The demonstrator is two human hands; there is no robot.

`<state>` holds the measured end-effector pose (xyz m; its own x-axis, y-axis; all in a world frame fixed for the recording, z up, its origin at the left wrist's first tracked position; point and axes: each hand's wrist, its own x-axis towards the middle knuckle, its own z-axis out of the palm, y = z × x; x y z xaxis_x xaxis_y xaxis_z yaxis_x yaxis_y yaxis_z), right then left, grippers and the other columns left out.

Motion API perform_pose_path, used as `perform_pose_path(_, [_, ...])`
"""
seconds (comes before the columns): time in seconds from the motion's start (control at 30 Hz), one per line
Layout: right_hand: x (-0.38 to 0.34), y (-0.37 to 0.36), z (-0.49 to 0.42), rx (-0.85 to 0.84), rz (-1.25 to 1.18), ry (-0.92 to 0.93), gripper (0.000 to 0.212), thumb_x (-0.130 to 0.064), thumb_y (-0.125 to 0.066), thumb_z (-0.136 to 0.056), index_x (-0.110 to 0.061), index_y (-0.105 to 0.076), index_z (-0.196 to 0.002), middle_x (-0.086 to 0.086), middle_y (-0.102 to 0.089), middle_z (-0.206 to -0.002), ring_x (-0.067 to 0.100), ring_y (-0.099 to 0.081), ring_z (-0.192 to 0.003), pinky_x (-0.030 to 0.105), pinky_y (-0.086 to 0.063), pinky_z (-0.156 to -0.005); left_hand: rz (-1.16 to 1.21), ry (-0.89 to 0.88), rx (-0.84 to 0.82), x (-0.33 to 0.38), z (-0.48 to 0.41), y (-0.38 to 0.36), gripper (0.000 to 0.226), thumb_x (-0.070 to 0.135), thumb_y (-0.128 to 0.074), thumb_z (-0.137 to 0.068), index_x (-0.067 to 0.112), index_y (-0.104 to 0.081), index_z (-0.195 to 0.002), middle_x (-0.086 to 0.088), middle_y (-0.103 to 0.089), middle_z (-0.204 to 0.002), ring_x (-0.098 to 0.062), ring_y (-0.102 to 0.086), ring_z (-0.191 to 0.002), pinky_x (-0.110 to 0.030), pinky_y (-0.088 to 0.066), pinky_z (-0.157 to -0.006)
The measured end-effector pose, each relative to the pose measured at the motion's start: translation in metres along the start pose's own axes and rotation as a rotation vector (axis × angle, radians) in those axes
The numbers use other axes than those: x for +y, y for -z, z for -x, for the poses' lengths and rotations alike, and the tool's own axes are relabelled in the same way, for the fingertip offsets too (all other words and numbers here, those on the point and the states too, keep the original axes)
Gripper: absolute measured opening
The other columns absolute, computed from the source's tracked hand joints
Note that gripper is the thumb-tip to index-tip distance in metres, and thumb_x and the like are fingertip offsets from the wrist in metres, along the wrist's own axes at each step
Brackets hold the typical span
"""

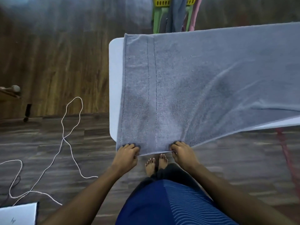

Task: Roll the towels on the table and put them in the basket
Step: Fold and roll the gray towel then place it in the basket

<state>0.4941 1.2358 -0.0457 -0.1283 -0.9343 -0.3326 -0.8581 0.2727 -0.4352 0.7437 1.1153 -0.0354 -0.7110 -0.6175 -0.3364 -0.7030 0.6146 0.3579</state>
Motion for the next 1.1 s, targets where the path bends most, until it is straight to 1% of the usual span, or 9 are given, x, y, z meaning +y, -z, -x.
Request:
perform_pose_path(0.13, [0.004,0.003,-0.002,-0.042,-0.051,-0.071,0.029,-0.011,-0.057,-0.083,-0.017,-0.071,-0.108,0.003,-0.066,-0.116,0.026,-0.058,-0.110,0.037,-0.045,-0.095,-0.090,0.097,0.021,0.009,-0.005,-0.003,0.017,0.014,-0.066,-0.071,0.016,-0.064,-0.087,-0.004,-0.063,-0.088,-0.028,-0.061,-0.084,-0.041,-0.048,-0.076])
perform_pose_path(0.3, [0.036,0.024,0.017,0.117,-0.213,-0.200,0.023,-0.013,-0.057,-0.085,-0.016,-0.072,-0.103,0.008,-0.067,-0.104,0.029,-0.061,-0.102,0.036,-0.048,-0.089,-0.041,0.027,0.092,0.057,-0.025,-0.004,0.008,0.012,-0.060,-0.082,0.015,-0.063,-0.088,-0.002,-0.063,-0.089,-0.025,-0.059,-0.085,-0.039,-0.043,-0.076])
perform_pose_path(0.47, [0.102,0.058,0.041,0.317,-0.195,-0.272,0.020,-0.003,-0.061,-0.082,-0.013,-0.072,-0.095,0.008,-0.067,-0.097,0.031,-0.061,-0.093,0.037,-0.049,-0.080,0.043,-0.086,0.094,0.138,-0.061,-0.016,0.013,0.018,-0.048,-0.085,0.015,-0.060,-0.089,-0.003,-0.060,-0.090,-0.025,-0.058,-0.087,-0.037,-0.041,-0.075])
perform_pose_path(0.53, [0.133,0.075,0.049,0.358,-0.115,-0.253,0.020,-0.002,-0.063,-0.082,-0.014,-0.071,-0.097,0.007,-0.065,-0.099,0.030,-0.059,-0.093,0.039,-0.049,-0.078,0.081,-0.112,0.108,0.175,-0.079,-0.022,0.018,0.020,-0.044,-0.083,0.013,-0.061,-0.087,-0.006,-0.061,-0.085,-0.027,-0.059,-0.083,-0.038,-0.043,-0.073])
perform_pose_path(0.63, [0.183,0.102,0.056,0.370,0.036,-0.188,0.029,-0.003,-0.068,-0.077,-0.015,-0.065,-0.103,0.007,-0.059,-0.106,0.029,-0.054,-0.098,0.040,-0.046,-0.079,0.106,-0.134,0.134,0.226,-0.108,-0.034,0.014,0.012,-0.051,-0.086,0.009,-0.064,-0.091,-0.010,-0.063,-0.089,-0.030,-0.060,-0.085,-0.039,-0.045,-0.074])
perform_pose_path(0.83, [0.272,0.141,0.052,0.158,0.282,-0.068,0.046,-0.011,-0.073,-0.074,-0.017,-0.055,-0.115,0.007,-0.052,-0.117,0.030,-0.051,-0.105,0.041,-0.046,-0.086,0.048,-0.010,0.189,0.299,-0.156,-0.059,0.034,0.012,-0.066,-0.083,0.010,-0.061,-0.117,-0.009,-0.059,-0.112,-0.029,-0.054,-0.102,-0.041,-0.049,-0.086])
perform_pose_path(0.93, [0.297,0.145,0.042,0.149,0.261,0.042,0.046,-0.003,-0.070,-0.076,-0.015,-0.055,-0.117,0.006,-0.054,-0.119,0.030,-0.053,-0.103,0.042,-0.049,-0.084,-0.113,0.132,0.118,0.321,-0.170,-0.064,0.057,0.025,-0.078,-0.071,0.016,-0.053,-0.122,-0.008,-0.053,-0.120,-0.030,-0.049,-0.107,-0.042,-0.044,-0.089])
perform_pose_path(1.03, [0.308,0.146,0.039,0.201,0.189,0.106,0.044,0.007,-0.070,-0.073,-0.012,-0.060,-0.110,0.006,-0.059,-0.110,0.028,-0.056,-0.096,0.039,-0.053,-0.077,-0.223,0.219,0.146,0.331,-0.183,-0.066,0.052,0.016,-0.077,-0.066,0.018,-0.054,-0.113,-0.006,-0.055,-0.110,-0.027,-0.050,-0.098,-0.040,-0.044,-0.082])
perform_pose_path(1.1, [0.312,0.142,0.046,0.223,0.117,0.115,0.038,0.008,-0.071,-0.074,-0.012,-0.063,-0.106,0.005,-0.062,-0.104,0.027,-0.059,-0.091,0.037,-0.053,-0.073,-0.254,0.192,0.177,0.331,-0.187,-0.066,0.043,0.012,-0.074,-0.066,0.017,-0.058,-0.105,-0.004,-0.058,-0.102,-0.026,-0.052,-0.091,-0.038,-0.045,-0.076])
